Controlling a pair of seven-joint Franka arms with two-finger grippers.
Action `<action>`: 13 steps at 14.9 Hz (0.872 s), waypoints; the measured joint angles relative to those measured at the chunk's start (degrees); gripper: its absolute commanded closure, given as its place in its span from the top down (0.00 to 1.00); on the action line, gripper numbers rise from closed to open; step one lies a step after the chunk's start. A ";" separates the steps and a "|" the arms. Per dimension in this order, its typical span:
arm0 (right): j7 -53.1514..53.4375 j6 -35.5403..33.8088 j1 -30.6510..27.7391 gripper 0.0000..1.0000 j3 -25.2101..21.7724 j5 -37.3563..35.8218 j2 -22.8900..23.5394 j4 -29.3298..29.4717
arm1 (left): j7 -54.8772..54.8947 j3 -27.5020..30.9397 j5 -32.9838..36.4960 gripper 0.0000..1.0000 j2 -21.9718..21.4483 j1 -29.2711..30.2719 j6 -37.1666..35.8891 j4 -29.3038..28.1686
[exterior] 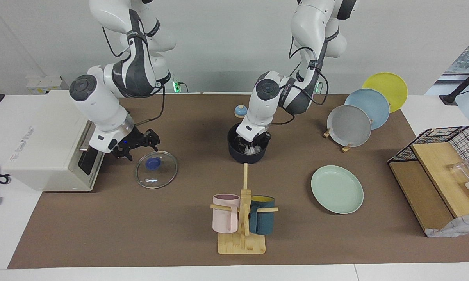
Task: Transfer vermicelli from pot to plate
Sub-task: 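Lift the vermicelli with the left gripper while the right gripper withdraws, then carry the vermicelli with the left gripper and lower it onto the green plate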
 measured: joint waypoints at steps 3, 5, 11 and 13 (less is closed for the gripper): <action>4.86 -9.40 -0.21 1.00 -0.49 -2.91 -2.85 5.39 | 0.00 0.55 -1.75 0.00 -1.62 0.07 -8.47 5.64; 7.18 -15.11 -0.10 1.00 -0.31 -4.83 -5.76 7.51 | -0.14 1.00 -2.18 0.00 -3.14 0.88 -13.27 8.68; 10.39 -21.80 -0.97 1.00 -0.55 -5.68 -9.97 7.62 | 1.61 1.45 -2.47 0.00 -3.68 12.49 -21.89 18.69; 10.39 -21.76 -1.92 1.00 -0.46 -5.68 -9.96 6.78 | 5.21 1.56 -2.47 0.00 -2.84 17.08 -21.97 20.18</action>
